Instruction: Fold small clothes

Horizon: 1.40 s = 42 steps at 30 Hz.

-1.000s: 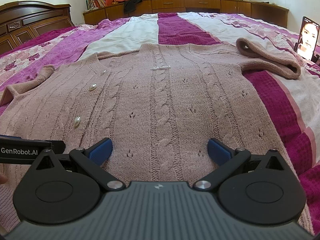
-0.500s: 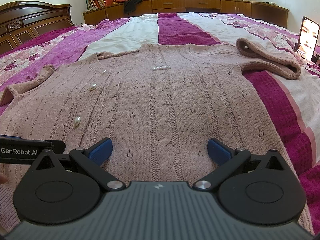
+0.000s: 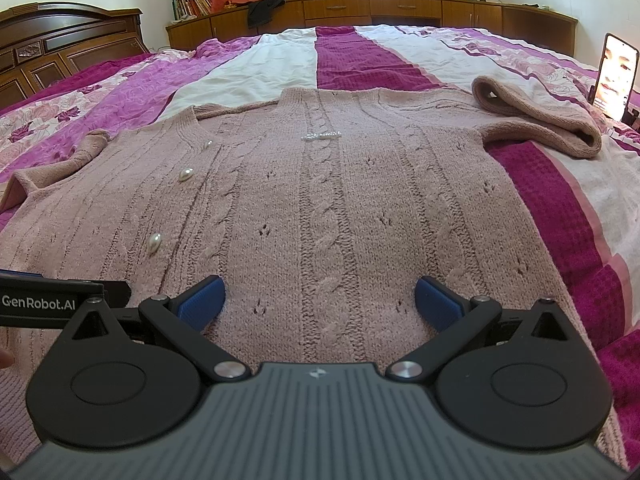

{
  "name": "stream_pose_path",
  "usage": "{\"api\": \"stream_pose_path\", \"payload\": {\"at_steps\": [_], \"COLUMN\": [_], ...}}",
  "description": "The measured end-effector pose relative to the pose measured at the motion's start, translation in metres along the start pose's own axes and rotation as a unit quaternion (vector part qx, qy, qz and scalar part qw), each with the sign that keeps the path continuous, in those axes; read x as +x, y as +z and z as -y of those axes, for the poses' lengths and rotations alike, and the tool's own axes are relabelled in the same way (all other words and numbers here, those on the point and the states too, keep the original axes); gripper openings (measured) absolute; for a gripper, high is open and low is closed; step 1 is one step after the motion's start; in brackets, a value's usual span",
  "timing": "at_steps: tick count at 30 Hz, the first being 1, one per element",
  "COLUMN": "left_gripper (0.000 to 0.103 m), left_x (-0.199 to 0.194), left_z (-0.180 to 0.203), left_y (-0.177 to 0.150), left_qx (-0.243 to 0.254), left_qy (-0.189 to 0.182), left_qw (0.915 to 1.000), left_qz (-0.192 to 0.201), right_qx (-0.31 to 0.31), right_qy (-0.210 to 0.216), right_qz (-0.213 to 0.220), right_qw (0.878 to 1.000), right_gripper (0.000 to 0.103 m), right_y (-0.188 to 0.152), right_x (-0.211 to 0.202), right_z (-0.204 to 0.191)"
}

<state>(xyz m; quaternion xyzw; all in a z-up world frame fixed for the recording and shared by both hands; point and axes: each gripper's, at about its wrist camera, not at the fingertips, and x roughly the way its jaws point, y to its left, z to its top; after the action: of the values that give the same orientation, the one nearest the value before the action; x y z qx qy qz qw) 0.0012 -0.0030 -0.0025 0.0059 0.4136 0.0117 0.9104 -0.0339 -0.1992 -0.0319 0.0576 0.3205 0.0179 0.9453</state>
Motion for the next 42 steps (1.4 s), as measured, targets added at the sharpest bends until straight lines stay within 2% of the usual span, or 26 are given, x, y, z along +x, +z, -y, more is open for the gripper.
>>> {"api": "stream_pose_path", "payload": {"at_steps": [13,22,29,36,42], "left_gripper": [0.103,0.103,0.103,0.103,0.103], "left_x": [0.0,-0.001,0.0,0.002,-0.004], "left_z": [0.0,0.0,-0.001,-0.004,-0.009], "left_y": [0.0,0.001,0.009,0.017,0.025], "left_qx": [0.0,0.0,0.003,0.007,-0.005], "left_qy": [0.0,0.001,-0.003,-0.011,-0.018], "left_qw": [1.0,1.0,0.9999,0.9993,0.9987], "left_qz": [0.001,0.0,-0.015,-0.035,-0.048], "right_qx": [0.0,-0.002,-0.004,0.0,0.019], "right_qy": [0.0,-0.002,0.003,0.034,0.073], "right_qz": [0.0,-0.014,-0.03,-0.041,-0.031], "right_qw": [1.0,1.0,1.0,0.999,0.997], "right_gripper": [0.103,0.103,0.103,0.103,0.103], "right_y": [0.0,0.005,0.009,0.018,0.034], "right_x": [0.0,0.003,0.006,-0.001,-0.015], "right_z": [0.0,0.001,0.001,0.01,0.025]}}
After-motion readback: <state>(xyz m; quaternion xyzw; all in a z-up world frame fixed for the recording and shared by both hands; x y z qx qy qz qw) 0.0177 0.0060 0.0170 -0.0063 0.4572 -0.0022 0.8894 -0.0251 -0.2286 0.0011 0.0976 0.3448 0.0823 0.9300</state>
